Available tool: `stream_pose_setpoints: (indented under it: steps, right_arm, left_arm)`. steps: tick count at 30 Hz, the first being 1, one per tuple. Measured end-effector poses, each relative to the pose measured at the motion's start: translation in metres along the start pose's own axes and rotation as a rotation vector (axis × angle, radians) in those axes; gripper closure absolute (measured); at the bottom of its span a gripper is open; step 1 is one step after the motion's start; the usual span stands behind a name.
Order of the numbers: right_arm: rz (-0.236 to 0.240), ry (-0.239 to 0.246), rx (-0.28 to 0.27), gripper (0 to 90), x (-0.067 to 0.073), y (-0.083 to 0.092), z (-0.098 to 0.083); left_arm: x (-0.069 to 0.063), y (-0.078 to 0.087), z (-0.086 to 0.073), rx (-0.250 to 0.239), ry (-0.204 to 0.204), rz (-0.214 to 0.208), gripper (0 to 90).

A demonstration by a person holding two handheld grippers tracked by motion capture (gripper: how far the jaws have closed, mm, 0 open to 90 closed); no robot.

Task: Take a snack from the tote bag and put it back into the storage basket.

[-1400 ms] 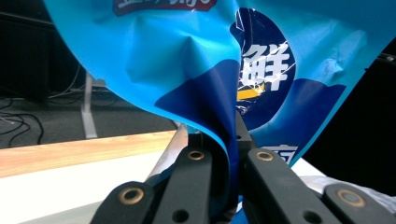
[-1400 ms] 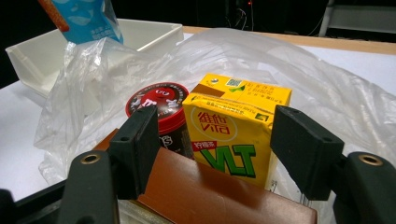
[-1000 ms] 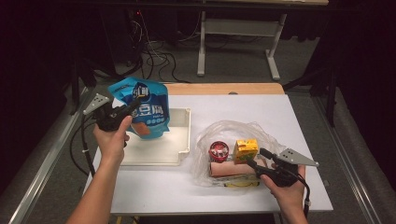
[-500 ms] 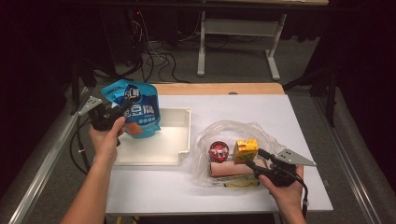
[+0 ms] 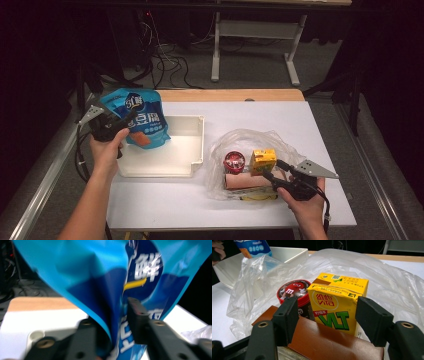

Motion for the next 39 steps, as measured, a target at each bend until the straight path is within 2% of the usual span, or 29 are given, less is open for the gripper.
stream_pose_setpoints:
  steps: [2, 3, 4, 5, 6, 7, 8, 9, 12, 14, 16, 18, 19, 20, 21, 23, 25, 29, 30, 31, 36, 39]
  right_arm:
    - [0.001, 0.004, -0.002, 35.7, 0.000, 0.000, 0.000]
    - [0.003, 0.006, -0.002, 35.7, 0.001, 0.000, 0.000]
    - [0.004, 0.009, -0.003, 35.7, 0.002, 0.000, 0.000]
    - [0.005, 0.010, -0.001, 35.7, 0.002, 0.000, 0.000]
    - [0.007, 0.012, -0.003, 35.7, 0.002, 0.001, 0.000]
    - [0.007, 0.014, -0.005, 35.7, 0.002, 0.001, 0.000]
    - [0.005, 0.011, -0.003, 35.7, 0.002, 0.002, 0.000]
    - [0.005, 0.011, -0.006, 35.7, 0.000, 0.002, 0.000]
    - [0.001, 0.001, -0.003, 35.7, -0.003, 0.002, -0.001]
    - [0.001, -0.005, -0.004, 35.7, -0.004, 0.002, 0.000]
    - [-0.002, -0.009, -0.005, 35.8, -0.005, 0.002, 0.000]
    - [-0.003, -0.007, -0.005, 36.0, -0.005, 0.002, 0.000]
    - [-0.002, -0.006, -0.006, 36.0, -0.004, 0.002, 0.000]
    - [-0.003, -0.005, -0.007, 36.0, -0.004, 0.002, 0.000]
    - [-0.002, -0.007, -0.005, 36.1, -0.004, 0.002, 0.000]
    - [-0.002, -0.007, -0.003, 36.3, -0.004, 0.002, 0.000]
    - [0.000, -0.006, -0.002, 36.3, -0.003, 0.001, 0.000]
    - [-0.003, -0.003, -0.004, 36.4, -0.002, 0.001, 0.000]
    - [-0.003, -0.003, -0.004, 36.4, -0.002, 0.001, 0.000]
    - [-0.008, -0.007, -0.007, 36.5, -0.003, 0.001, 0.001]
    - [-0.031, -0.014, -0.002, 36.2, -0.004, -0.001, 0.001]
    - [-0.062, -0.023, 0.003, 33.7, -0.001, -0.004, 0.002]
  left_arm:
    - [-0.001, 0.000, -0.001, 0.018, 0.002, 0.014, 52.2]
    - [-0.005, 0.001, -0.001, 0.039, 0.017, 0.044, 44.5]
    - [-0.006, 0.002, -0.001, 0.045, 0.025, 0.055, 37.5]
    - [-0.008, 0.005, -0.001, 0.052, 0.021, 0.073, 28.5]
    - [-0.008, 0.005, -0.001, 0.052, 0.021, 0.073, 22.8]
    - [-0.011, 0.011, -0.001, 0.052, 0.020, 0.125, 21.3]
    - [-0.011, 0.011, -0.001, 0.052, 0.020, 0.125, 19.2]
    - [-0.018, 0.020, -0.003, 0.031, 0.039, 0.152, 18.7]
    - [-0.032, 0.031, -0.010, 0.011, 0.033, 0.183, 26.3]
    - [-0.040, 0.037, -0.016, 0.015, 0.016, 0.252, 37.7]
    - [-0.046, 0.044, -0.021, 0.000, 0.006, 0.321, 53.8]
    - [-0.054, 0.046, -0.028, -0.020, 0.022, 0.297, 71.5]
    - [-0.058, 0.045, -0.033, -0.012, 0.024, 0.276, 77.4]
    - [-0.058, 0.045, -0.033, -0.012, 0.024, 0.276, 82.7]
    - [-0.065, 0.036, -0.045, 0.041, 0.022, 0.257, 85.1]
    - [-0.068, 0.027, -0.056, 0.078, 0.040, 0.253, 89.1]
    - [-0.066, 0.017, -0.064, 0.108, 0.049, 0.268, 90.0]
    - [-0.058, 0.000, -0.074, 0.130, 0.114, 0.262, 90.0]
    - [-0.058, 0.000, -0.074, 0.130, 0.114, 0.262, 90.0]
    - [-0.057, -0.006, -0.076, 0.126, 0.137, 0.248, 90.0]
    - [-0.061, -0.012, -0.080, 0.132, 0.122, 0.245, 90.0]
    - [-0.070, -0.010, -0.080, 0.128, 0.100, 0.233, 87.9]
Point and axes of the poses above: each handheld gripper's, and its own axes: y roughly backward along the jaws, z roughly out of its top, x roughly to its left, the point moved 4 cm from there along -y, roughly forward along the jaws, and after that the axes turned 14 degrees about -z, right-handed, at the moved point
